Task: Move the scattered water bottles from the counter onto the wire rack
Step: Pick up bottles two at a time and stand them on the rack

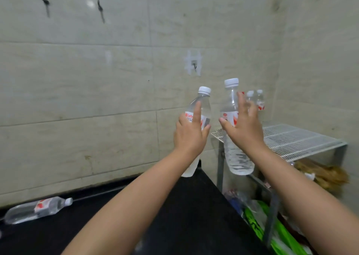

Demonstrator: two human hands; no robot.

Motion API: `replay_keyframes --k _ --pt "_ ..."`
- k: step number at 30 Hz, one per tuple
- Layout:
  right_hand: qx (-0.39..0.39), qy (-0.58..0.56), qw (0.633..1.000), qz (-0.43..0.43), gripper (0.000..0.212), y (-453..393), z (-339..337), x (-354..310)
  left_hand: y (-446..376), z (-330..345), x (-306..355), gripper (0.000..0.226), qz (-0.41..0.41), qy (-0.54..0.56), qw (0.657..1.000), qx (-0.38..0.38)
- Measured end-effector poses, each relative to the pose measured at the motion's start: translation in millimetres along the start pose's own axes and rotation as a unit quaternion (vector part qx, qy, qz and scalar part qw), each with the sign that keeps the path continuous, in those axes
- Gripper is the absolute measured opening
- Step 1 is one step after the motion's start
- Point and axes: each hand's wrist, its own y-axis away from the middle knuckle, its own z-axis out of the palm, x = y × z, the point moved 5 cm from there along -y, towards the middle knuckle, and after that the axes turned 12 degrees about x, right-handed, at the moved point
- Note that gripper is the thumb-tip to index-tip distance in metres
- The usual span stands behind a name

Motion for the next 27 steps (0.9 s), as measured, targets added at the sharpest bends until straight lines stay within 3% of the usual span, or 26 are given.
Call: replay_keyframes --k 8,19,27 --pt "0.017 -0.007 1.000 -0.014 0.078 -56 -3 86 -40 67 49 0.068 0.004 -0.003 1.000 0.030" --pt "0.041 -0.012 0.999 0.005 0.077 -183 29 212 -141 196 93 0.067 0.003 0.020 0.997 0.070" --pt "0.025 -0.015 0.999 0.022 0.076 -218 72 307 -171 284 110 0.068 0.006 0.046 0.995 0.088"
